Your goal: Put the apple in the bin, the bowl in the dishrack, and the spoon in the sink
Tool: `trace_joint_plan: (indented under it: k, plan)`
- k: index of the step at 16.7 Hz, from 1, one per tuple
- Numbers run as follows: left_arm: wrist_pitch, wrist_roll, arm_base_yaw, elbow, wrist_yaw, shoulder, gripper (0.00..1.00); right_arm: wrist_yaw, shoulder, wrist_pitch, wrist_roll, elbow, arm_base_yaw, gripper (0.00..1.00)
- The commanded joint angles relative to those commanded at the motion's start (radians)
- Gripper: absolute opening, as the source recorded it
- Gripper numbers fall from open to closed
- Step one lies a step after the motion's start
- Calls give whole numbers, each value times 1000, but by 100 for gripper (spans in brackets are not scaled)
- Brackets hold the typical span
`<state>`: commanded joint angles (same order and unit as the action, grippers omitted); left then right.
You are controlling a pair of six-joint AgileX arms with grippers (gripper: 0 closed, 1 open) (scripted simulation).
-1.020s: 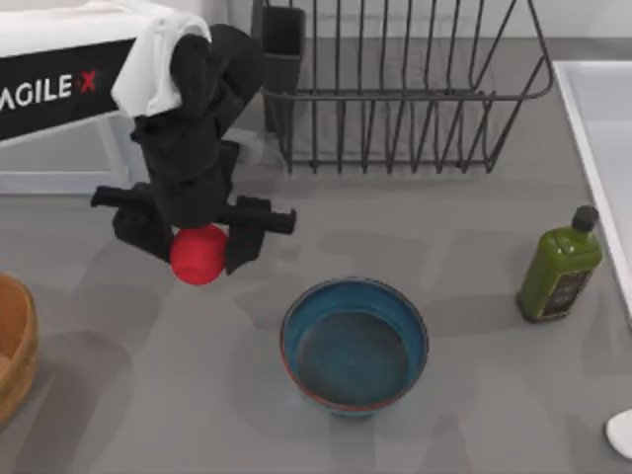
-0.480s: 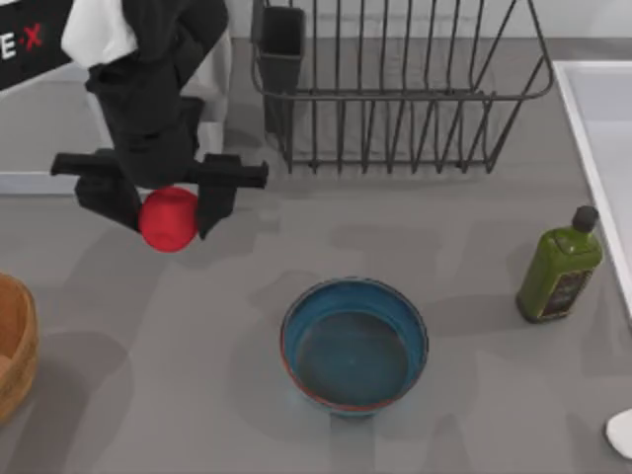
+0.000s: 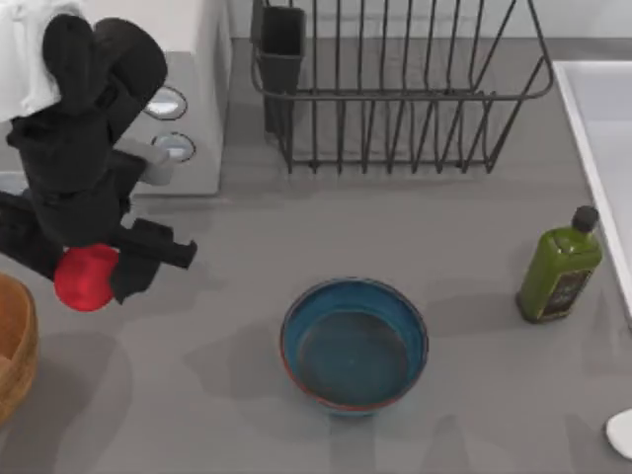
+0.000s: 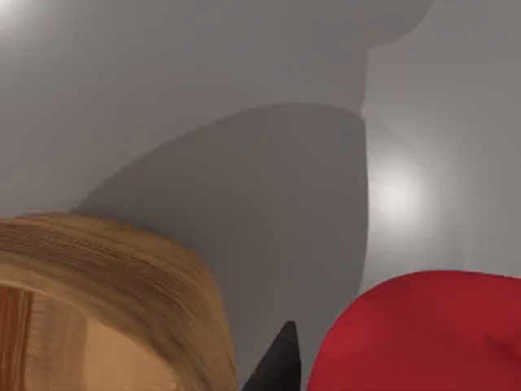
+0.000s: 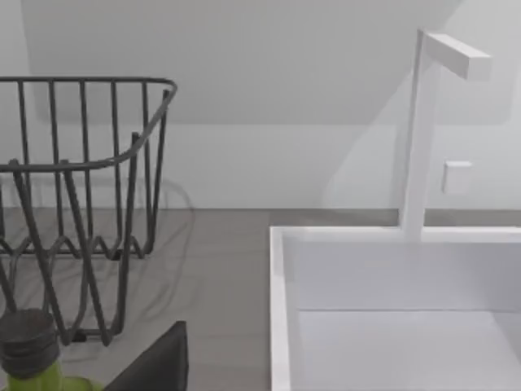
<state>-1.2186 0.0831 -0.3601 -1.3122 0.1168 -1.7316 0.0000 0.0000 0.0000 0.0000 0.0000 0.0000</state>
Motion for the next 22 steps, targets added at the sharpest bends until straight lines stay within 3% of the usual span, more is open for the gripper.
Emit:
trace_joint_plan:
  k: [4, 8, 15, 22]
  plan:
    - [-49, -66, 158, 166, 84, 252, 0, 0, 0, 0, 0, 0, 0, 100]
    - [-79, -59, 294, 188, 112, 397, 0, 0, 0, 0, 0, 0, 0, 100]
    - [-63, -63, 305, 201, 111, 402, 0, 0, 0, 0, 0, 0, 0, 100]
    - [149, -104, 351, 365, 109, 386, 0, 0, 0, 0, 0, 0, 0, 100]
